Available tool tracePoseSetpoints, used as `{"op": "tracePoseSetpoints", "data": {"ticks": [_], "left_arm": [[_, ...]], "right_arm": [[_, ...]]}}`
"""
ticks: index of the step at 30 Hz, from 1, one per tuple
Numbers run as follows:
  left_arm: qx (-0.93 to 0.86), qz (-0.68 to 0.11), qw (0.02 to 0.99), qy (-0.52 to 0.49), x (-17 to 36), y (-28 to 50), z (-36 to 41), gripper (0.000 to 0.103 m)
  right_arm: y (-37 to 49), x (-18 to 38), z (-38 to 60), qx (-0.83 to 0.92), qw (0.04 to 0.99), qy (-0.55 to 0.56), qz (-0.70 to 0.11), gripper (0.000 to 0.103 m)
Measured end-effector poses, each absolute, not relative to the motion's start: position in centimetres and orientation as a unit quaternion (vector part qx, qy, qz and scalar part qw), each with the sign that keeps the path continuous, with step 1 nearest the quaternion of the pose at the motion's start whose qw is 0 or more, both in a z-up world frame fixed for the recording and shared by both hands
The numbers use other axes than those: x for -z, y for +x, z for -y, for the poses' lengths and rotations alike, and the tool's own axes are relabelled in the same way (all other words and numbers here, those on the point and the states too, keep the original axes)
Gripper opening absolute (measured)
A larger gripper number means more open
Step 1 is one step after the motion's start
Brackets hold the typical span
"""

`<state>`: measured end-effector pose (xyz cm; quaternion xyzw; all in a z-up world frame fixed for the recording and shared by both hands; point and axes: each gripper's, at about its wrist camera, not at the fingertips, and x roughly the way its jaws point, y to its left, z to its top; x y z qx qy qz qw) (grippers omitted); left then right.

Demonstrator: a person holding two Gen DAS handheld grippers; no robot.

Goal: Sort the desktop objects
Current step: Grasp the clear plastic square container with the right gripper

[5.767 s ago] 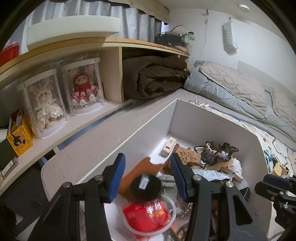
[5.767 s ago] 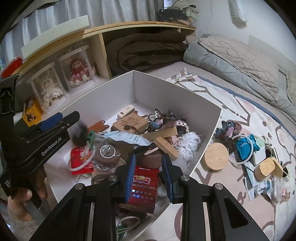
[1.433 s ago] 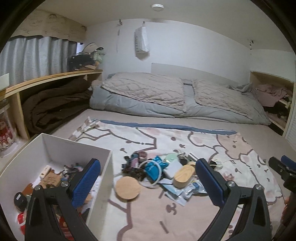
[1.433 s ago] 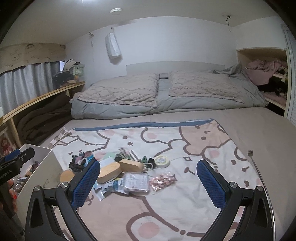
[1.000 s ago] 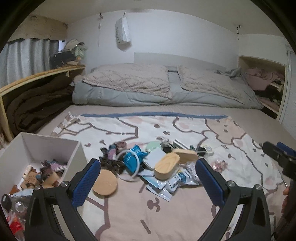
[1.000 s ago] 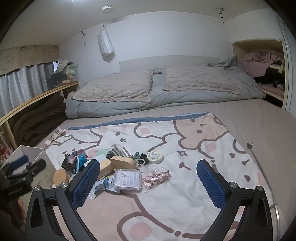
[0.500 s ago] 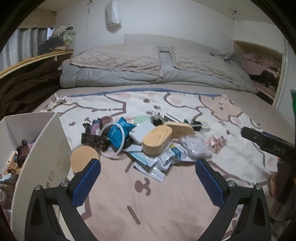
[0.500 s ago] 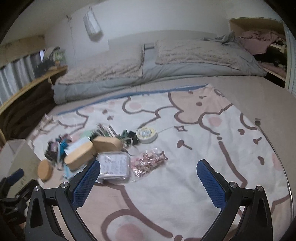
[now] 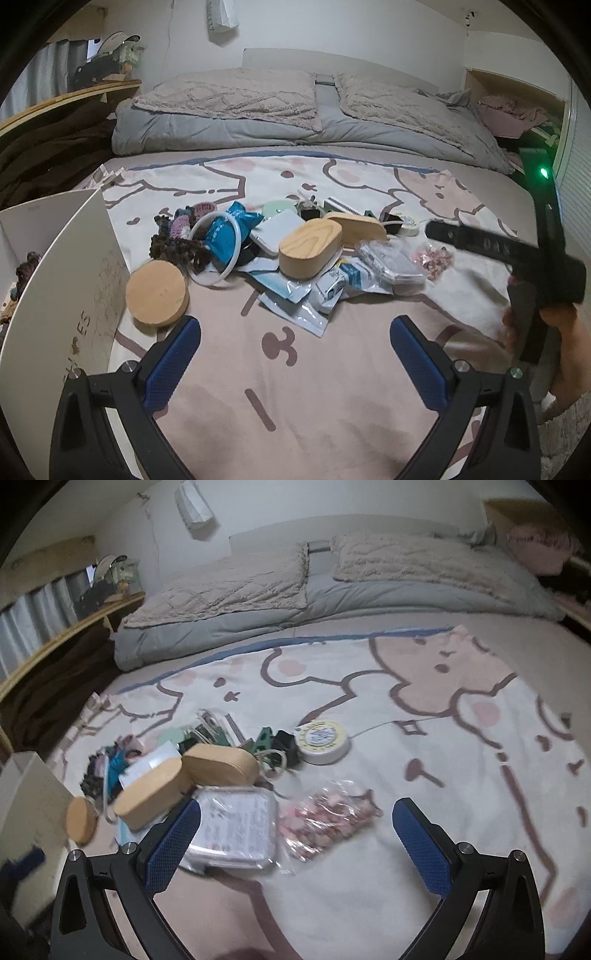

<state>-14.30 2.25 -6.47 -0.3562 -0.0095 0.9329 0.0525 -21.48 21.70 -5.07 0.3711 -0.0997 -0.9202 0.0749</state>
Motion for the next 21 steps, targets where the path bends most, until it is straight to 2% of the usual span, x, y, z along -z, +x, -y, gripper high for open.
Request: {"op": "tracePoseSetpoints", "data": {"ticks": [2,4,8,9,10,12,21], "left_arm": [[-0.932,0.012,0.052,-0.359,6.6,-14.3,-2.1,0.103],[-0.932,0.014,0.052,-0.360,6.7,-14.4,-2.0,0.103],[-0.931,0.015,0.053,-0.360,6.7,-14.3,-1.8,0.103],[-0.931,0.015,0.053,-0.360,6.7,-14.3,-1.7,0.103],[-0.931,0.016,0.052,-0.361,6.8,-14.3,-1.6,0.103],[-0.930,0.019,0.052,-0.364,6.8,-14.5,-1.4,0.103],[-0.929,0.034,0.049,-0.365,6.6,-14.5,-0.3,0.103]], "right_arm": [[-22.3,5.3,-21.5,0.914,0.084,0.380,0.111,0.101],[-23.1,5.6,-21.2,0.910,0.086,0.389,0.116,0.084],[-24.8,6.2,-20.6,0.899,0.089,0.410,0.127,0.070],[-25.2,6.4,-20.3,0.896,0.090,0.416,0.127,0.058],[-25.5,6.6,-20.0,0.893,0.092,0.422,0.128,0.051],[-26.2,7.2,-19.5,0.884,0.099,0.437,0.133,0.047],[-28.6,9.0,-17.5,0.865,0.095,0.476,0.124,0.047]]}}
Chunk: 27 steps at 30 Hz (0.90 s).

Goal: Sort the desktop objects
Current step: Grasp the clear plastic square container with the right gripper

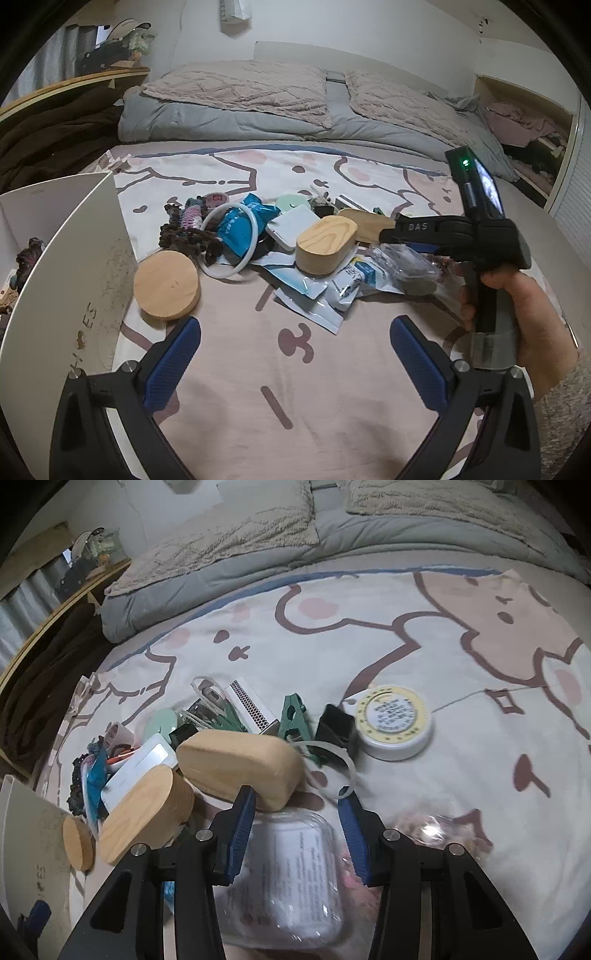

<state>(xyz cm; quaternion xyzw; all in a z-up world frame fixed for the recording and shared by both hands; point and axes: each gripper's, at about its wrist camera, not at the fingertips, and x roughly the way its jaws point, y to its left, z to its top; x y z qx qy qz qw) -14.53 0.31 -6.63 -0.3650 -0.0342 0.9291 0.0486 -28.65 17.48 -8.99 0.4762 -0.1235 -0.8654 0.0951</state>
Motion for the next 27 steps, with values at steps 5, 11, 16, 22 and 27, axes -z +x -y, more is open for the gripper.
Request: {"op": "tracePoseSetpoints", "data": {"ticks": [5,11,16,22,27], "left_arm": [[-0.929,0.039,0.048,-0.365,6.5,-14.5,0.0,0.103],[-0.930,0.037,0.047,-0.362,6.3,-14.3,0.1,0.103],[-0.932,0.033,0.050,-0.356,5.9,-13.8,0.2,0.103],[-0.931,0.044,0.062,-0.357,5.6,-13.4,0.1,0.103],[-0.931,0.044,0.063,-0.358,5.5,-13.1,0.3,0.103]], "right_arm": [[-29.1,9.3,-17.3,0.856,0.102,0.494,0.115,0.047],[-29.0,9.2,-16.0,0.850,0.086,0.516,0.058,0.047],[-27.3,9.2,-16.2,0.847,0.086,0.522,0.049,0.047],[-24.0,9.0,-17.6,0.851,0.091,0.515,0.048,0.047],[-20.8,8.7,-18.5,0.853,0.099,0.510,0.058,0.047]]}}
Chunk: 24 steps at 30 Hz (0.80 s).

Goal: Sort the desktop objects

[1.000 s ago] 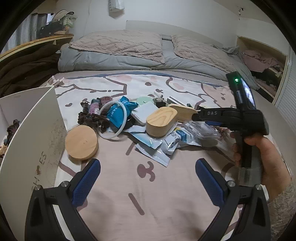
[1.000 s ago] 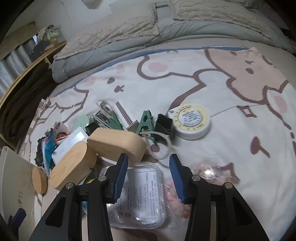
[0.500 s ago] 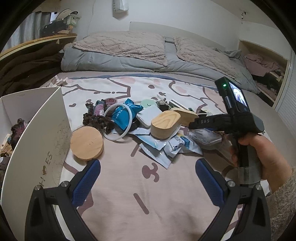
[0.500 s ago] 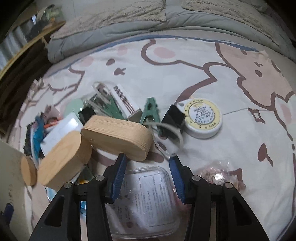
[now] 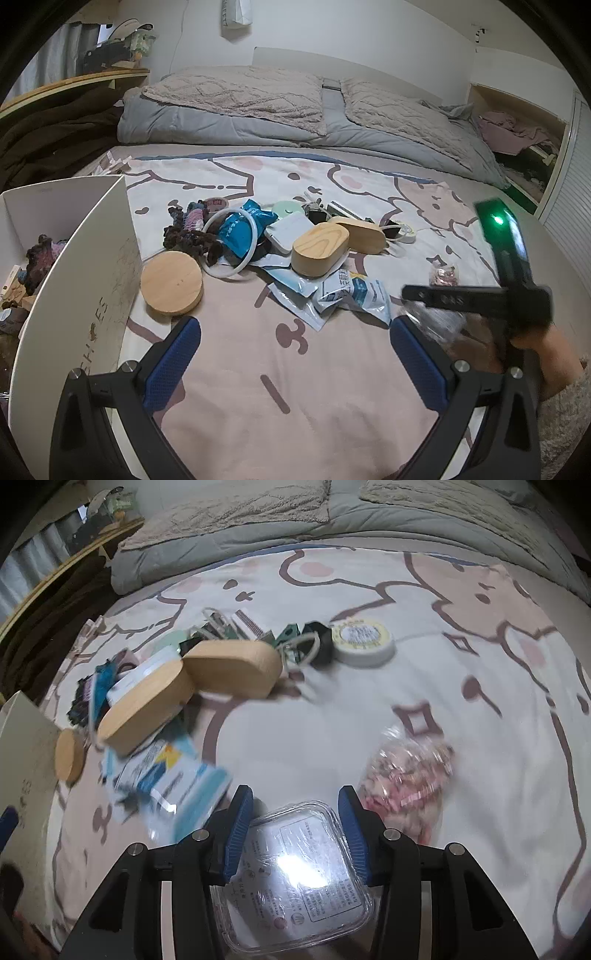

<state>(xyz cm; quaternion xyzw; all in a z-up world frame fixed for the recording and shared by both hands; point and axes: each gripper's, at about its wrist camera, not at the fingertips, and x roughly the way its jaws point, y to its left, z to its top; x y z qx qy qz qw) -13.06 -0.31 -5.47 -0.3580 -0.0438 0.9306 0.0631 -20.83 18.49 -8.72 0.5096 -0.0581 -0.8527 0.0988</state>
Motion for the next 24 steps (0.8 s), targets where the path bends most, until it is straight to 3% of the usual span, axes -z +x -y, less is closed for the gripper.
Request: {"op": "tracePoseSetpoints", "data": {"ticks": [16,24], "left_arm": [[-0.925,0.033,0.078,-0.370,6.5,-10.8,-0.3,0.103],[-0.927,0.041,0.098,-0.359,6.6,-10.5,-1.6,0.103]], "right_arm": [[-14.1,6.7,-19.8,0.864,0.125,0.477,0.106,0.047],[-16.1,4.7,-23.5,0.895,0.065,0.423,0.130,0.047]]}}
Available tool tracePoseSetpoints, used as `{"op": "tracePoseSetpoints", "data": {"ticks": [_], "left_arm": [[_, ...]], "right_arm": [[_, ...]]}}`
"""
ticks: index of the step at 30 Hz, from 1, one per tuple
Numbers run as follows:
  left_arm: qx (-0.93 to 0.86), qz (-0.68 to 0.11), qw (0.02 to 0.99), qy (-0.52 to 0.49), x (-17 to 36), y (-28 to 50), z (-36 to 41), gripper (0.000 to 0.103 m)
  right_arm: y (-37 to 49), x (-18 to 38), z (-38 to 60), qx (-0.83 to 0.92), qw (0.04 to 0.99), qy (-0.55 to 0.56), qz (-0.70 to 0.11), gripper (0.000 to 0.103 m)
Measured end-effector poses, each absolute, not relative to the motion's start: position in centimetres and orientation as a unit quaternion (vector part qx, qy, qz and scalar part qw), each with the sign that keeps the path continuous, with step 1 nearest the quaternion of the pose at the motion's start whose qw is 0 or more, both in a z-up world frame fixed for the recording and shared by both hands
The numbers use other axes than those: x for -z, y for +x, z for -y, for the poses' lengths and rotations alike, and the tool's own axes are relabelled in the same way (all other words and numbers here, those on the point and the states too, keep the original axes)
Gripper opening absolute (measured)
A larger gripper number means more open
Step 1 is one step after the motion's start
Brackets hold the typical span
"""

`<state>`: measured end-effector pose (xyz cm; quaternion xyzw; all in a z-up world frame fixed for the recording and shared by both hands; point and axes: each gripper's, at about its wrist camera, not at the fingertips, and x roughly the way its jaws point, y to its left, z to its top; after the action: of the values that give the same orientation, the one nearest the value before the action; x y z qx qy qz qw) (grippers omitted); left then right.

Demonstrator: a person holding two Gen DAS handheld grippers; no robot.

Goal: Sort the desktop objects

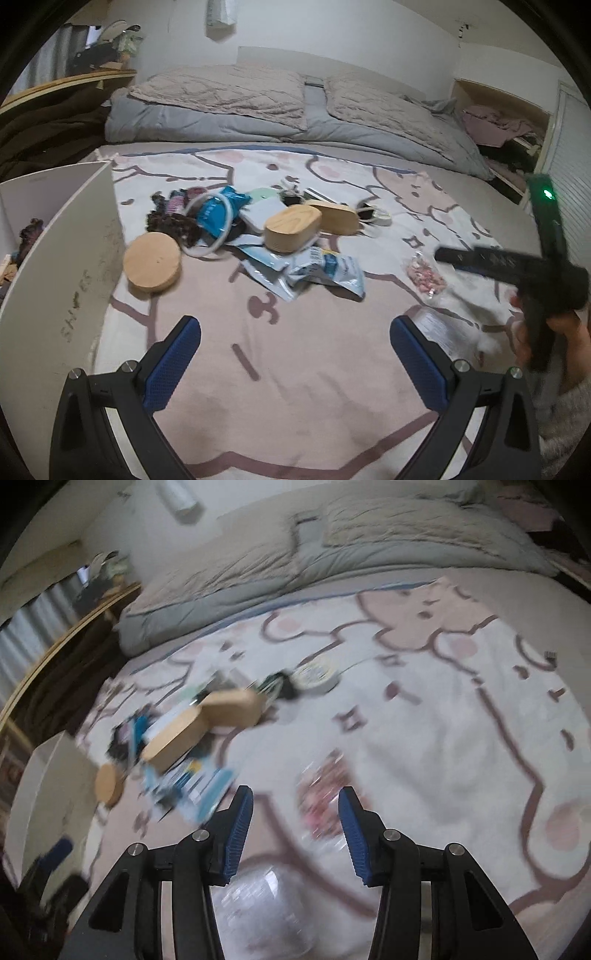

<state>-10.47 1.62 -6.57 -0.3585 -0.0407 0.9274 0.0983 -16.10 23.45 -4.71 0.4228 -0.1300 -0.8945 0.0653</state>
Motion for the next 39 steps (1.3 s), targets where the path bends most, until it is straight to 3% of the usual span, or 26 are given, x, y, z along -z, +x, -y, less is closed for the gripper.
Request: {"op": "tracePoseSetpoints", "data": {"ticks": [12,16,18,32,39], "left_arm": [[-0.921,0.013,0.114,-0.373,7.5,-10.4,-3.5,0.103],[-0.921,0.015,0.116,-0.371,7.4,-10.3,-3.5,0.103],[-0.921,0.015,0.116,-0.371,7.4,-10.3,-3.5,0.103],[-0.922,0.019,0.118,-0.369,7.2,-10.0,-3.6,0.103],[-0.923,0.022,0.107,-0.370,7.0,-10.0,-3.2,0.103]], "right_arm": [[-19.5,8.6,-22.2,0.884,0.059,0.459,0.060,0.046],[-18.8,8.3,-21.7,0.889,0.064,0.451,0.042,0.016],[-18.2,7.8,-21.7,0.893,0.062,0.444,0.039,0.013],[-11.9,7.3,-23.9,0.886,0.029,0.462,0.016,0.013],[-10.8,7.6,-21.2,0.884,0.066,0.463,-0.005,0.013]]}}
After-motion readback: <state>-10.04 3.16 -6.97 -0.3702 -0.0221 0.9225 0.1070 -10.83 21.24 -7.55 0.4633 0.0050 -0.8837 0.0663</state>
